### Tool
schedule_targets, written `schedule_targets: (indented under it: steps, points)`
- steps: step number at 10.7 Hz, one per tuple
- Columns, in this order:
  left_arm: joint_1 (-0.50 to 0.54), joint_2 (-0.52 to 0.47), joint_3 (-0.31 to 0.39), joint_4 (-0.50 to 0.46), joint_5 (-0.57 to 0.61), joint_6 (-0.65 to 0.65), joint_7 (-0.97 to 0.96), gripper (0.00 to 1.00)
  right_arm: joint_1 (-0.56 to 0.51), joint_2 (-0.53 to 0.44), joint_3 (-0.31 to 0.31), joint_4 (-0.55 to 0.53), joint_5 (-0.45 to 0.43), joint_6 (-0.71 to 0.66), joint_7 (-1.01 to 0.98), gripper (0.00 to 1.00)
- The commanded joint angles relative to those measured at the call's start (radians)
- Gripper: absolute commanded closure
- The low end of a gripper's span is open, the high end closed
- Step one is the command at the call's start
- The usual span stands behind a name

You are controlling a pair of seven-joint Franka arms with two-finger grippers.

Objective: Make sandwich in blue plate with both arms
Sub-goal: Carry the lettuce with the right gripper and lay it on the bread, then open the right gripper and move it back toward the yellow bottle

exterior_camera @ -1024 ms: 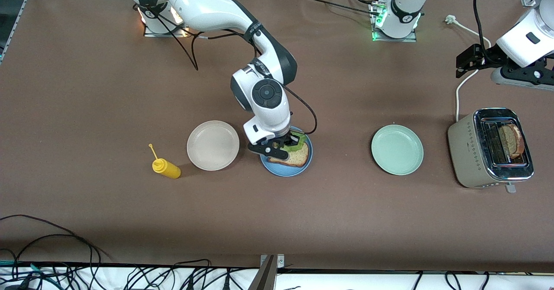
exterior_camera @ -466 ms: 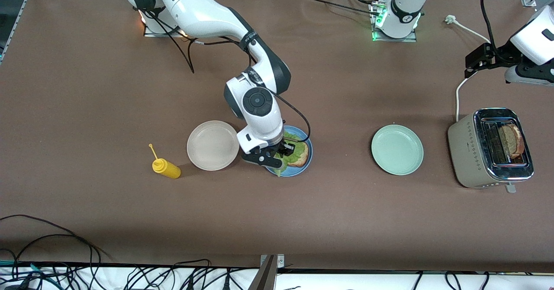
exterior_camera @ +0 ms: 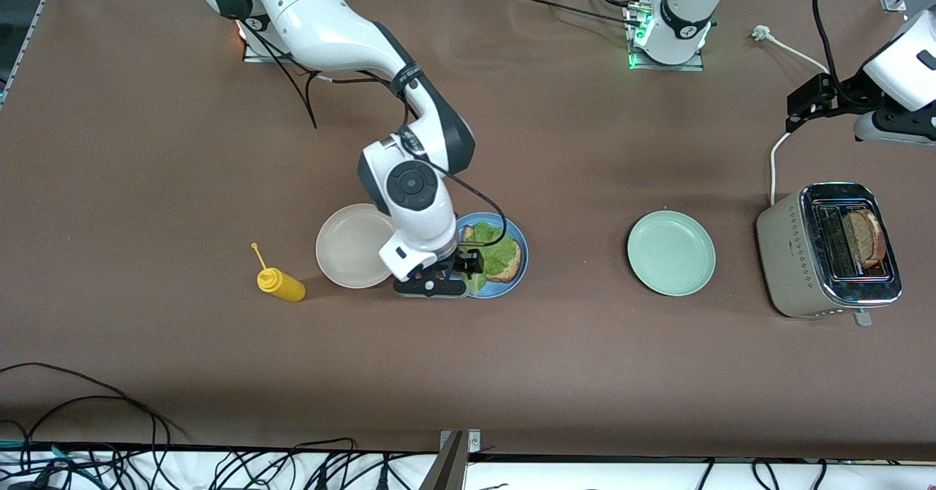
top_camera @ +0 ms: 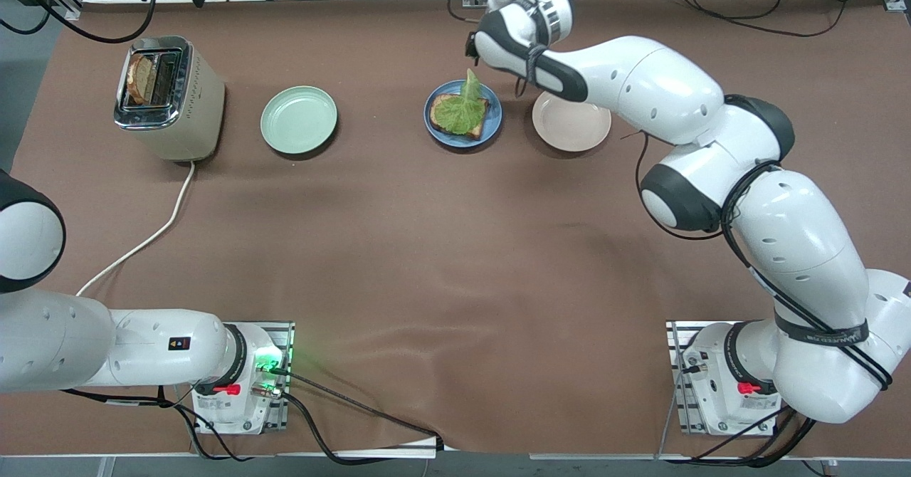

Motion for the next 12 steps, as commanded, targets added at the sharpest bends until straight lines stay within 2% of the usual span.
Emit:
schedule_targets:
  steps: [1, 3, 5, 8, 12]
  points:
    - [0.03, 0.004, -0.002, 0.013, -0.069, -0.022, -0.005, 0.0, -0.141, -0.117, 0.021, -0.118, 0.023, -0.017, -0.372, 0.0]
    - [0.032, 0.004, -0.002, 0.016, -0.07, -0.041, 0.001, 0.0, -0.249, -0.233, 0.076, -0.266, 0.021, -0.011, -0.636, 0.0]
    - [0.03, 0.022, -0.002, 0.016, -0.058, -0.039, -0.008, 0.0, -0.292, -0.341, 0.084, -0.399, 0.01, -0.011, -0.791, 0.0]
    - [0.03, 0.034, -0.002, 0.016, -0.056, -0.038, -0.008, 0.0, -0.316, -0.435, 0.086, -0.498, -0.051, -0.009, -1.024, 0.0]
    - [0.032, 0.036, -0.001, 0.016, -0.054, -0.036, -0.009, 0.0, -0.448, -0.487, 0.087, -0.533, -0.011, -0.015, -1.572, 0.0]
